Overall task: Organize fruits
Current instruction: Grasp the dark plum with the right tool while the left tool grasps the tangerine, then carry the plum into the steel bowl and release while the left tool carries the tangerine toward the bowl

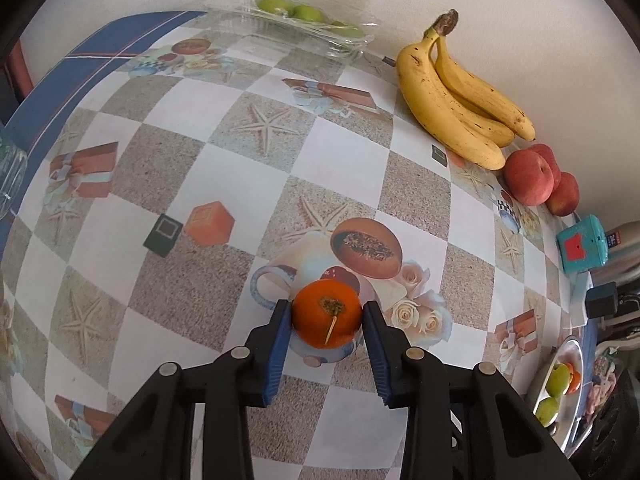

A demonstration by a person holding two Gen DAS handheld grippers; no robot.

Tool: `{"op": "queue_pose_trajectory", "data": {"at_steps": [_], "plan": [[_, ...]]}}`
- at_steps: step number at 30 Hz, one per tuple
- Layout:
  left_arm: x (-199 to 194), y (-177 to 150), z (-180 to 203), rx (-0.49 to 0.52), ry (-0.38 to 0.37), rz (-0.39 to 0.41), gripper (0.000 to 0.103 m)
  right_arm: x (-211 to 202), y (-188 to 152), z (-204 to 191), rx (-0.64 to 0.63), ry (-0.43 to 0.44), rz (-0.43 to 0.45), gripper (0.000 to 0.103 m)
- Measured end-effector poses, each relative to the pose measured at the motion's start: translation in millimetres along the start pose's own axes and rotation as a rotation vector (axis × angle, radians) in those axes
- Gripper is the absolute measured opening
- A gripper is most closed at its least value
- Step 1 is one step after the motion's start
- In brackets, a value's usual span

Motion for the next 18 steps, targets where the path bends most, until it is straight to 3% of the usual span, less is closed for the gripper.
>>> {"op": "queue_pose_trajectory", "data": {"at_steps": [7, 18], "plan": [[-22, -9, 5, -0.034, -0.003, 0.006, 0.039, -24, -1, 0, 0.0, 0.014, 0.038, 0.026], [-58, -44, 23, -0.002, 0.019, 0.021, 0.039, -63, -19, 24, 0.048, 0.011, 0.052, 0.026]]}}
Point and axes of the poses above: each gripper's, at about its wrist camera, not at the fingertips, and x roughly the way its jaws point, z to its right, y to its top, the point moved 9 cm from there along x, roughly the way its jaws point, and after that the axes turned 12 degrees about -y, right-handed, at the moved point
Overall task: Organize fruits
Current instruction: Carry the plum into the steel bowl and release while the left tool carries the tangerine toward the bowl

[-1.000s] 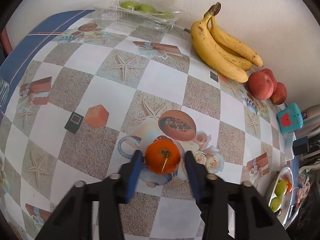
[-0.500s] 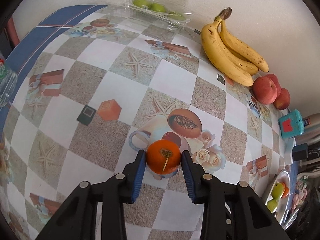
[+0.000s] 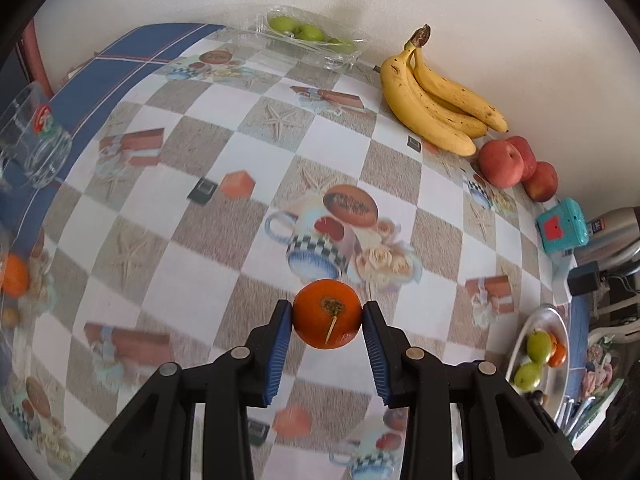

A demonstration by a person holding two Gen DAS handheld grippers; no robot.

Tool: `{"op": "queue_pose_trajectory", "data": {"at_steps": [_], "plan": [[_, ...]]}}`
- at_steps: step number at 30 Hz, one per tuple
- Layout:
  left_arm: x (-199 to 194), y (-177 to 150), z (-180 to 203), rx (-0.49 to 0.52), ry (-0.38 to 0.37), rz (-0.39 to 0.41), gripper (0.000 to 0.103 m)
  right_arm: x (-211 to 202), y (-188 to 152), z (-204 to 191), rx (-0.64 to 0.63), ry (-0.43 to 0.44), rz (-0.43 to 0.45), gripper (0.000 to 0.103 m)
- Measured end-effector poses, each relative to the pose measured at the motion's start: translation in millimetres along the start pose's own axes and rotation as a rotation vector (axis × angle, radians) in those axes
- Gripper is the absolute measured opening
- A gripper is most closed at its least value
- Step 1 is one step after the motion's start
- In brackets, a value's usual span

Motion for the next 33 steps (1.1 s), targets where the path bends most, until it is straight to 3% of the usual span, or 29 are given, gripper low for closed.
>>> {"op": "queue_pose_trajectory", "data": {"at_steps": [16, 33], "plan": [[-34, -46, 13, 0.019, -0.021, 0.026, 0.039, -60, -33, 22, 0.044, -0.026, 0.041, 0.026], [-24, -59, 31, 0.042, -0.021, -0.004, 0.039, -58, -46, 65, 0.123, -0.092, -0.021, 0.026]]}}
Point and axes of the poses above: each gripper's, at about its wrist camera, not at the fingertips, and x roughly the way its jaws point, z to its right, y to its top, the point moved 9 cm from there along x, roughly the way its jaws point, and after that the axes turned 12 degrees about -y, right-handed, at the moved point
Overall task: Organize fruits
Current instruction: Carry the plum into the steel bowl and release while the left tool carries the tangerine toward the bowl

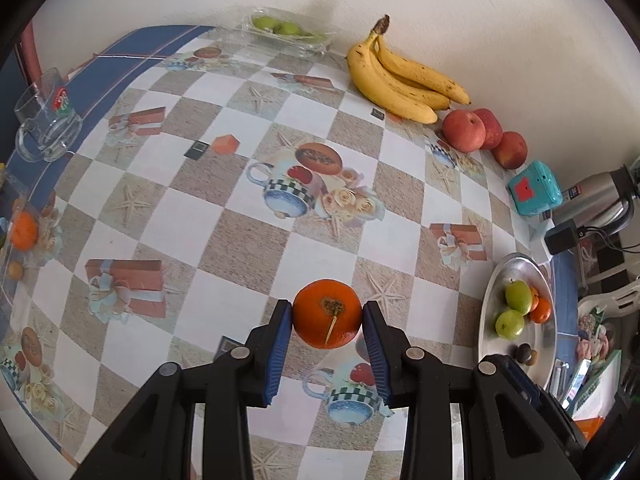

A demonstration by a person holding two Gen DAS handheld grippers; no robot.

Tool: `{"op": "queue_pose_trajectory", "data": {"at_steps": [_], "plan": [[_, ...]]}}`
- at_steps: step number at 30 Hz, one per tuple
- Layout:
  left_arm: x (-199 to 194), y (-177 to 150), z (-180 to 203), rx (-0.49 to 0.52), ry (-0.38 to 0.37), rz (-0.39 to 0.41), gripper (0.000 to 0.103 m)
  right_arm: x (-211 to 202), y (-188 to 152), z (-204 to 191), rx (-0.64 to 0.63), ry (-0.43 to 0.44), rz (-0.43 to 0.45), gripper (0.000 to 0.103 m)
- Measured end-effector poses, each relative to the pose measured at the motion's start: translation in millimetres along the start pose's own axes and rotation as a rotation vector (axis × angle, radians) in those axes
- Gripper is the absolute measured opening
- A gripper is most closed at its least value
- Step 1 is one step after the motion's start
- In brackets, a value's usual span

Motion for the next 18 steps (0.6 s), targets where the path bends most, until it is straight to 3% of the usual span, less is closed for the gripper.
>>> {"op": "queue_pose_trajectory", "data": {"at_steps": [18], "plan": [[31, -30, 73, 0.151, -0.066, -0.08, 0.039, 9, 5, 110, 0.226, -0.083, -0.056, 0.026]]}}
Point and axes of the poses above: each gripper's, at about its wrist camera, not at the fingertips, and x roughly the way its jaws point, z to its right, y to its top, the point moved 9 cm from there along x, roughly the way its jaws point, and after that the axes turned 12 degrees about -y, right-handed, at the moved point
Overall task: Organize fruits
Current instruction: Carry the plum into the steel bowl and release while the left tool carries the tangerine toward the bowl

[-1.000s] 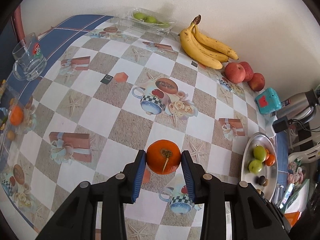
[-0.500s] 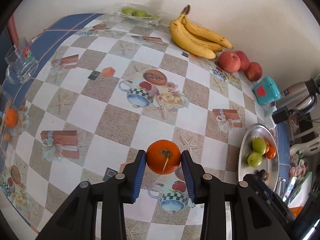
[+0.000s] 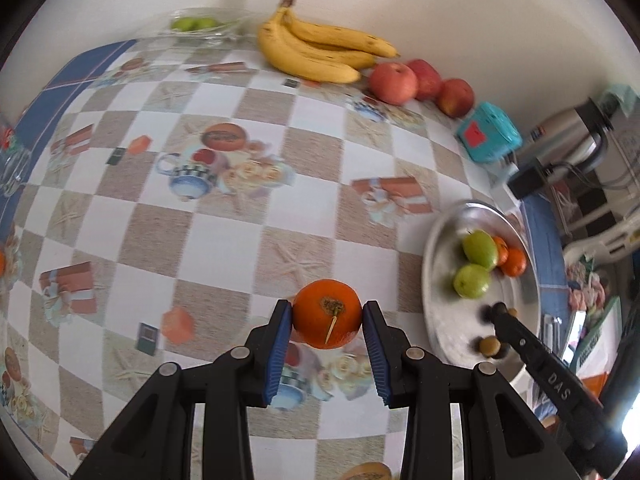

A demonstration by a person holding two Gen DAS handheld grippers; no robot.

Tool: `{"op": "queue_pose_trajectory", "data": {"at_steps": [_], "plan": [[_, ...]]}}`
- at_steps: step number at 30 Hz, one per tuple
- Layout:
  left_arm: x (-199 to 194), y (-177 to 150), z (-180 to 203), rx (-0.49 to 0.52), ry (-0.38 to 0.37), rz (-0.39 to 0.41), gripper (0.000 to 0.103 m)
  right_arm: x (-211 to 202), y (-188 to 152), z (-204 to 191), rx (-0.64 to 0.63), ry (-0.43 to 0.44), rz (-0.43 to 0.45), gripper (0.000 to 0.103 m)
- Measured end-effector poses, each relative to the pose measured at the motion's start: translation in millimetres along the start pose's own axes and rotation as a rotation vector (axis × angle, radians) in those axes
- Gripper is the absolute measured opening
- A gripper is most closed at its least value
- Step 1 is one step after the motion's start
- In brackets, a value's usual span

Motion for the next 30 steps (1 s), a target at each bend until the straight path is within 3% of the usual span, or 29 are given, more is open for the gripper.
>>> {"op": "queue_pose_trajectory", "data": {"at_steps": [14, 30], "plan": [[22, -16, 60, 0.156, -0.029, -0.03, 0.039, -4, 4, 33, 0.023, -0.036, 0.007, 0.027], [37, -19, 82, 0.236, -0.051, -0.019, 0.039, -5, 3, 28, 0.004, -0.017, 0.008, 0.027]]}}
Point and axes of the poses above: each gripper's, at about its wrist camera, not at the fingertips, and x roughly the way its jaws point, z to its right, y to its top, the point moved 9 cm from there along x, roughly the way its jaws point, and after that the axes turned 12 degrees about -y, right-handed, at the moved point
